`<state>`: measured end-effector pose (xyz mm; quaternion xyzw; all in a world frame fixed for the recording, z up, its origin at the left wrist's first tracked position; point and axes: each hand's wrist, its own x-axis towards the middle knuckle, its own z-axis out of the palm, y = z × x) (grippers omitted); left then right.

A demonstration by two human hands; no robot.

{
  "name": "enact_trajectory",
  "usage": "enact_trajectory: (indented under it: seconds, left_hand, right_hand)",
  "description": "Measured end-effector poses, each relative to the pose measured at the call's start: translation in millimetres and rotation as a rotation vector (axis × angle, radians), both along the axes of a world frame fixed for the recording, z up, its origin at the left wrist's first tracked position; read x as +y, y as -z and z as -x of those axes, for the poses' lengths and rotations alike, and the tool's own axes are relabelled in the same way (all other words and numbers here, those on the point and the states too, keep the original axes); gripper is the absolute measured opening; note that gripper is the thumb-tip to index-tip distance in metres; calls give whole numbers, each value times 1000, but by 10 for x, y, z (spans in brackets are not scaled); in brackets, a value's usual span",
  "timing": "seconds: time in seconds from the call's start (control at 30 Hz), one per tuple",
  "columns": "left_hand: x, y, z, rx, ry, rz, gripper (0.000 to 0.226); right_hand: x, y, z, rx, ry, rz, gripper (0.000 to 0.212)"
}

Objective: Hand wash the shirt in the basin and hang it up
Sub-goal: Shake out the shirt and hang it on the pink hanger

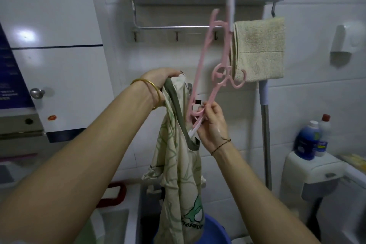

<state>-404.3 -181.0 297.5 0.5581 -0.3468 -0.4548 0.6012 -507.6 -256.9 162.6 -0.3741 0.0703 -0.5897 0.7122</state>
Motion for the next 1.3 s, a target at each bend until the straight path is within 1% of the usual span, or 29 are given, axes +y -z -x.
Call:
enact_trajectory:
  seconds: [0.07, 0.13, 0.23, 0.3, 0.43, 0.5, 0.57, 0.63, 0.73, 0.8, 0.87, 0.9, 0.93, 0.97, 1.07, 1.1, 1.13, 1.2, 1.3]
  left_hand:
    - [-11, -29, -64, 13, -12, 26, 23]
    - [0, -65, -129, 25, -27, 43, 23]
    - [7, -103, -218, 28, -73, 60, 26]
    - [6, -97, -232, 17, -83, 48, 23]
    - [-21, -85, -231, 21, -91, 47, 15]
    - [-16, -102, -261, 52, -76, 51, 13]
    - [-26, -103, -283, 71, -79, 34, 16]
    - [-41, -86, -280, 82, -92, 5, 17]
    - [-61, -42, -341, 130, -116, -39, 19]
    - [-73, -19, -445, 174, -113, -45, 14]
    - [-83, 19, -507, 141, -136, -62, 12]
    - [-96, 46, -528, 36, -171, -69, 14]
    - [-109, 76, -536, -140, -220, -60, 18]
    - [-134, 117, -552, -356, -292, -19, 21]
    - [-155, 244, -620, -1039, -518, 150, 17]
    - [-147, 274, -634, -1235, -571, 162, 20]
    - [-135, 297, -633, -1375, -605, 164, 23]
    - [-123, 303, -594, -1502, -627, 206, 26]
    - [-135, 275, -491, -1578, -593, 290, 28]
  right_hand:
    - [20, 132, 18, 225, 34, 113, 12]
    - [27, 259, 74, 413, 42, 175, 11]
    - [34, 358, 158, 575, -30, 153, 8]
    - [52, 343, 156, 595, -20, 131, 9]
    - [55, 216, 178, 440, 145, 170, 6]
    - [-7, 169, 239, 428, 176, 177, 17]
    - [-69, 130, 297, 520, 240, 148, 22]
    - [-119, 75, 327, 606, 350, 103, 21]
    - [-175, 1, 367, 617, 511, 53, 20]
    - [-242, 9, 400, 687, 641, 74, 25]
    - [-292, 41, 413, 807, 757, 121, 24]
    - [-298, 45, 409, 853, 796, 140, 22]
    - [-300, 36, 405, 888, 829, 152, 20]
    - [-293, 12, 404, 923, 857, 160, 18]
    - [-269, -100, 421, 1038, 920, 191, 15]
    - [-270, -129, 432, 1076, 932, 212, 15]
    - [-271, -153, 440, 1118, 939, 241, 14]
    - [-260, -200, 440, 1199, 946, 333, 13]
    - [-235, -349, 450, 1305, 971, 499, 12]
